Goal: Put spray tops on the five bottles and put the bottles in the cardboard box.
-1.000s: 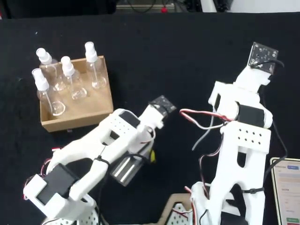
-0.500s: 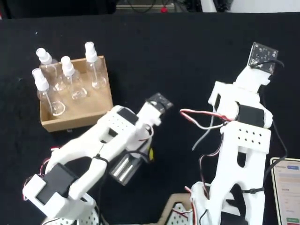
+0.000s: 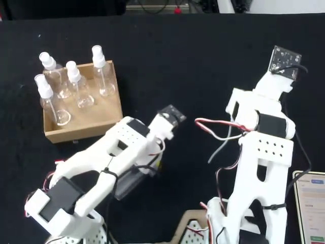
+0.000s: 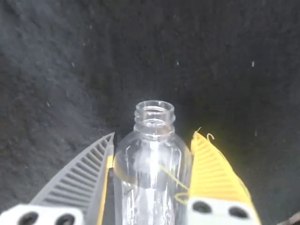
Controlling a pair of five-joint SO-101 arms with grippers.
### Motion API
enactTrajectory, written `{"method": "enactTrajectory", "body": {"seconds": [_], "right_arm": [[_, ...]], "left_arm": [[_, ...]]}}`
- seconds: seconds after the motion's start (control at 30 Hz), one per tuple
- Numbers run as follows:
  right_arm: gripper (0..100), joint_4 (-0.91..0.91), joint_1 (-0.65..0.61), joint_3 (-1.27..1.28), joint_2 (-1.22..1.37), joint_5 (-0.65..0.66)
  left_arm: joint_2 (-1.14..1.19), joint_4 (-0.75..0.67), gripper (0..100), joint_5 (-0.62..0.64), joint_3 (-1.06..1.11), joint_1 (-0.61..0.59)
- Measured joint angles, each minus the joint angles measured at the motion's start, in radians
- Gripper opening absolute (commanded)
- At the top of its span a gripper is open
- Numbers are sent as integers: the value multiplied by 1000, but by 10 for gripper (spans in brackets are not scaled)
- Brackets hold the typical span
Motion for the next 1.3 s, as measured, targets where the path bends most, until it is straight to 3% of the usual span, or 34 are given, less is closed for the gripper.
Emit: {"method": "enactTrajectory", "body": {"seconds": [0.3, 0.6, 1.0, 1.3], "right_arm": [[15, 0, 0, 0, 0, 0], [15, 0, 0, 0, 0, 0], [15, 97, -6, -155, 0, -44], [15, 100, -209, -276, 0, -61]], "left_arm": [[-176, 89, 148, 0, -18, 0], [-443, -44, 145, -3, 186, -2], [-1178, -272, 148, -3, 617, -95], [-1688, -331, 148, -3, 902, -114]]}}
